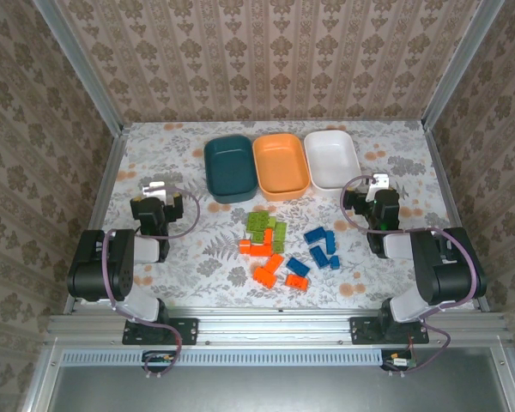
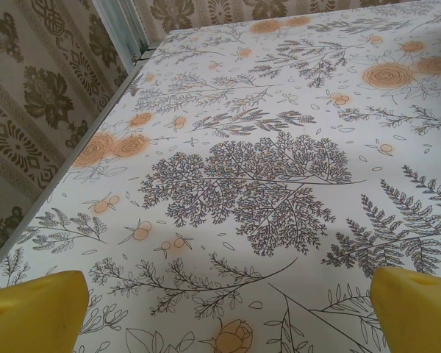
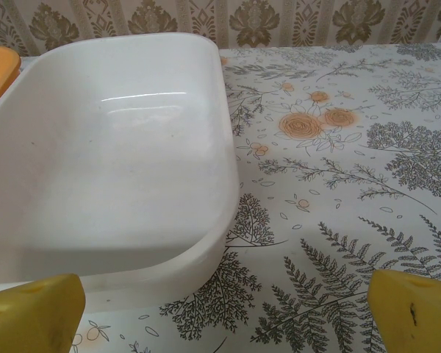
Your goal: Sort the legos into containers by color
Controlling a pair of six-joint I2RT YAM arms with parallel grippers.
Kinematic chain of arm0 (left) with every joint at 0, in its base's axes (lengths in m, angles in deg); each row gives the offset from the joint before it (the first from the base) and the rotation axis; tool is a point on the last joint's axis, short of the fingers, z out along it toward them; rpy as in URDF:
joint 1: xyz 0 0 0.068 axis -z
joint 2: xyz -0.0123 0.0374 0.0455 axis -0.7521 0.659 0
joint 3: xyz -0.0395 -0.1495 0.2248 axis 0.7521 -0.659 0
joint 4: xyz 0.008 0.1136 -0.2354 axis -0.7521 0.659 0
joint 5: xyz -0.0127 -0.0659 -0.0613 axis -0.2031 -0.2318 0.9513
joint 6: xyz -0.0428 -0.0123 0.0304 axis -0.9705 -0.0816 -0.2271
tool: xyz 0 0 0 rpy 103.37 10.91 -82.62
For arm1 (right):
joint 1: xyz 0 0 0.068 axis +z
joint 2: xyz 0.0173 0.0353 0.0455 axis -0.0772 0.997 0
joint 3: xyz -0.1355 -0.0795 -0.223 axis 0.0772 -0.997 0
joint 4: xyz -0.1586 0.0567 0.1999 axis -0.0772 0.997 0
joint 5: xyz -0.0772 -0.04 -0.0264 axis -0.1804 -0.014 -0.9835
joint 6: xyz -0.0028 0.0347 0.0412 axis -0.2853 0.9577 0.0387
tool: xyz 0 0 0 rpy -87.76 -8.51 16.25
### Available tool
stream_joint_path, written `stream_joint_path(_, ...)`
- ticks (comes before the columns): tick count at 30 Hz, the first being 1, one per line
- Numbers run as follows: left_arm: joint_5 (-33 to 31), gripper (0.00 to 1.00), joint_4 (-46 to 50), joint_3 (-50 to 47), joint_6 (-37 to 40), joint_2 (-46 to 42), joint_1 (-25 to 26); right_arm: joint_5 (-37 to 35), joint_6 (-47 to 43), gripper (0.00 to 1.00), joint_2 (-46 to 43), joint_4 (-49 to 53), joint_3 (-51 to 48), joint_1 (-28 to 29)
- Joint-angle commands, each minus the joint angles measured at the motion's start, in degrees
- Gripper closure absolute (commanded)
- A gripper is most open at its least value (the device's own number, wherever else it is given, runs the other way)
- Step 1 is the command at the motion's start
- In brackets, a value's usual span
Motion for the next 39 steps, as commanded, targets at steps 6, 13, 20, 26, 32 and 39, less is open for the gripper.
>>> stream_joint_path(6,0.89,0.0,0.07,1.01,-1.49,-0.76,-0.3,-1.02,-0.41,0.0,0.17,-0.38,0.05,0.15)
stream_joint_path(13,-0.5,0.0,3.29,1.72,-1.46,-2.93,0.44,-4.82,0.79,0.0,-4.56,9.28,3.04,0.24)
stream_joint_path(20,-10.08,0.0,21.79,8.31,-0.49,-13.75,4.4,-7.61,13.07,0.0,-13.44,40.16,18.08,-0.2)
stream_joint_path(26,-11.68,0.0,54.47,19.39,-22.02,-26.26,4.9,5.73,21.51,0.03,-12.57,62.27,28.19,0.01)
stream_joint_path(32,-2.8,0.0,65.86,22.44,-29.1,-29.05,12.1,8.0,22.62,0.11,-14.15,81.01,30.55,3.78)
stream_joint_path(39,17.35,0.0,76.01,27.81,-23.45,-25.68,15.48,5.99,23.1,0.21,-13.05,87.48,27.61,14.12)
